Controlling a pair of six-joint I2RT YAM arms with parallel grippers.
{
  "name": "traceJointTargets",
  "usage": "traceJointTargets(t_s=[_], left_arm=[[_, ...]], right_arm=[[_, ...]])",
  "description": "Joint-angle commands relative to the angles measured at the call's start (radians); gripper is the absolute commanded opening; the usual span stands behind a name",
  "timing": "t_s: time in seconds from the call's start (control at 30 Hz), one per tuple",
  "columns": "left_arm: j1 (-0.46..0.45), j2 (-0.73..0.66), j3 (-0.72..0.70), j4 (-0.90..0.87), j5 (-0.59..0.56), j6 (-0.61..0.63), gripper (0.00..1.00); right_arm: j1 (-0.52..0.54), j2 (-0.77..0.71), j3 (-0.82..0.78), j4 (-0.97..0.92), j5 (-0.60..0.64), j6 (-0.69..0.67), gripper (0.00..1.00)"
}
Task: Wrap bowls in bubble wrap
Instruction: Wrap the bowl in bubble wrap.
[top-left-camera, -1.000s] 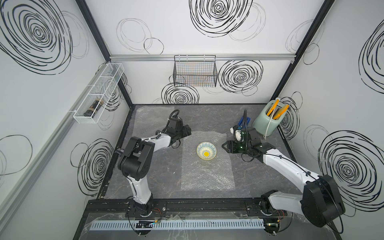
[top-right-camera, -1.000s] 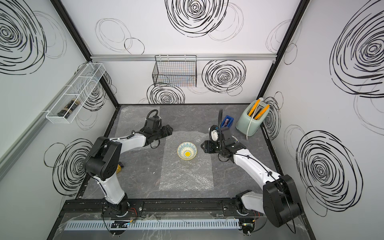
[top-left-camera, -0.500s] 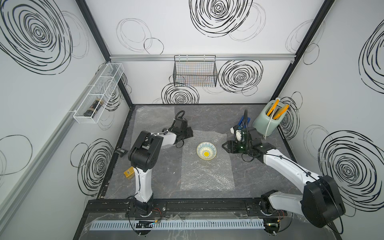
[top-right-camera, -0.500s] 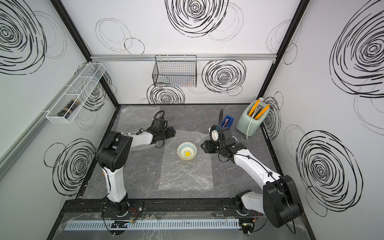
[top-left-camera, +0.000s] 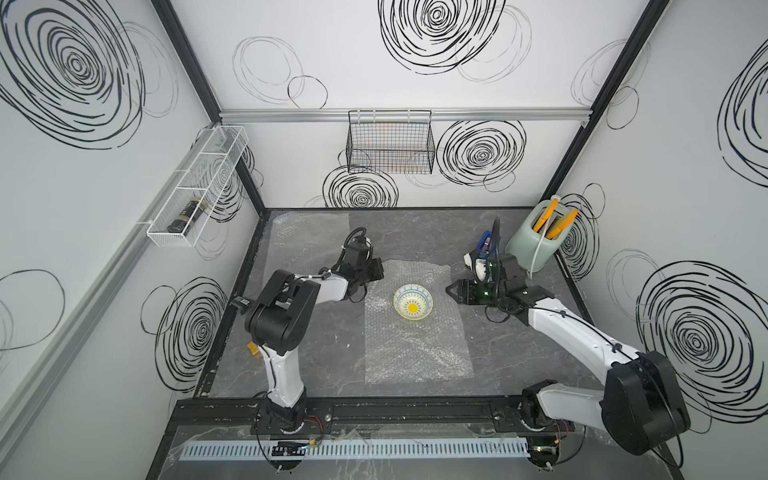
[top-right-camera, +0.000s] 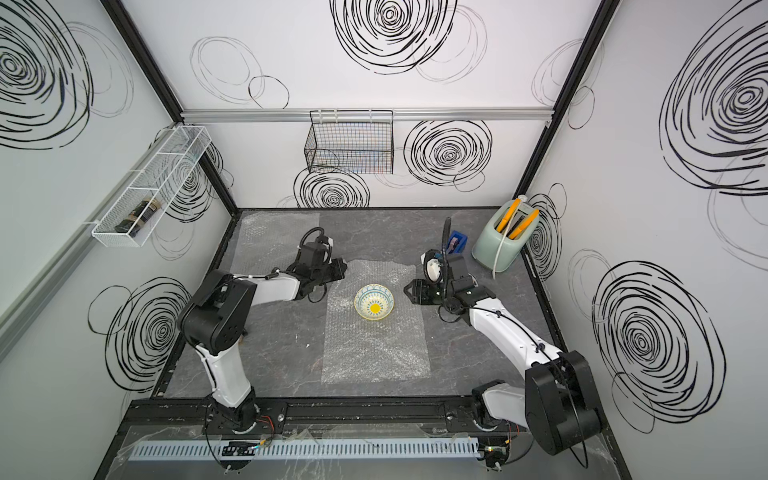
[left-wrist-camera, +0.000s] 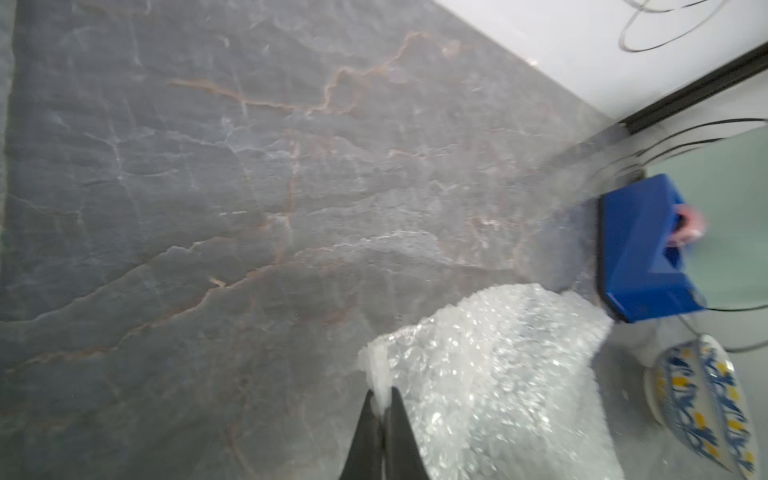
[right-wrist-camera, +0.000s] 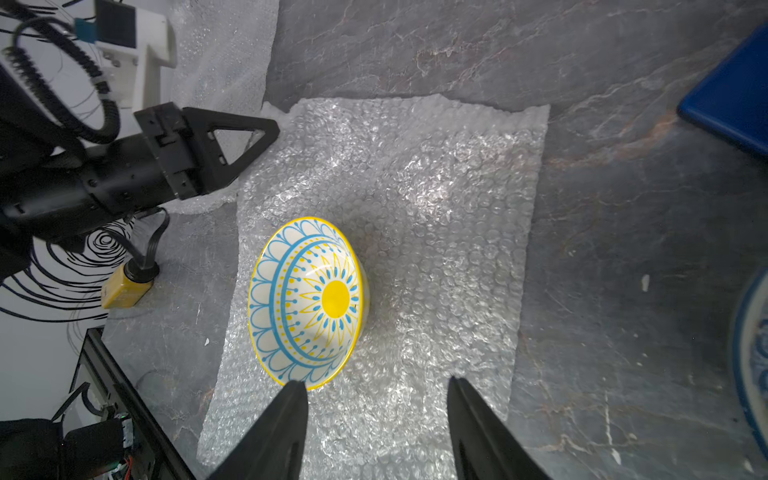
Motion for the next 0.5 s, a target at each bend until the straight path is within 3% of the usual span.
traceJointTargets(t_s=[0.0, 0.23, 0.33, 0.47], left_arm=[[-0.023, -0.119, -0.076, 0.202, 0.072, -0.025, 0.0], [-0.087, -0.266, -0.223, 0.32, 0.192, -0.036, 0.0], [-0.138, -0.308, -0.249, 0.293, 0.229, -0.016, 0.0], [-0.227, -0.34, -0.255, 0.202, 0.193, 0.051, 0.0]], right_arm=[[-0.012, 0.005, -0.01, 0.027, -0.019, 0.013, 0.59], [-0.036, 0.022, -0.003, 0.039, -0.041, 0.016, 0.59], [-0.041, 0.028, -0.003, 0.054, -0.063, 0.021, 0.59], [-0.039, 0.047, 0.011, 0.081, -0.101, 0.036, 0.59]])
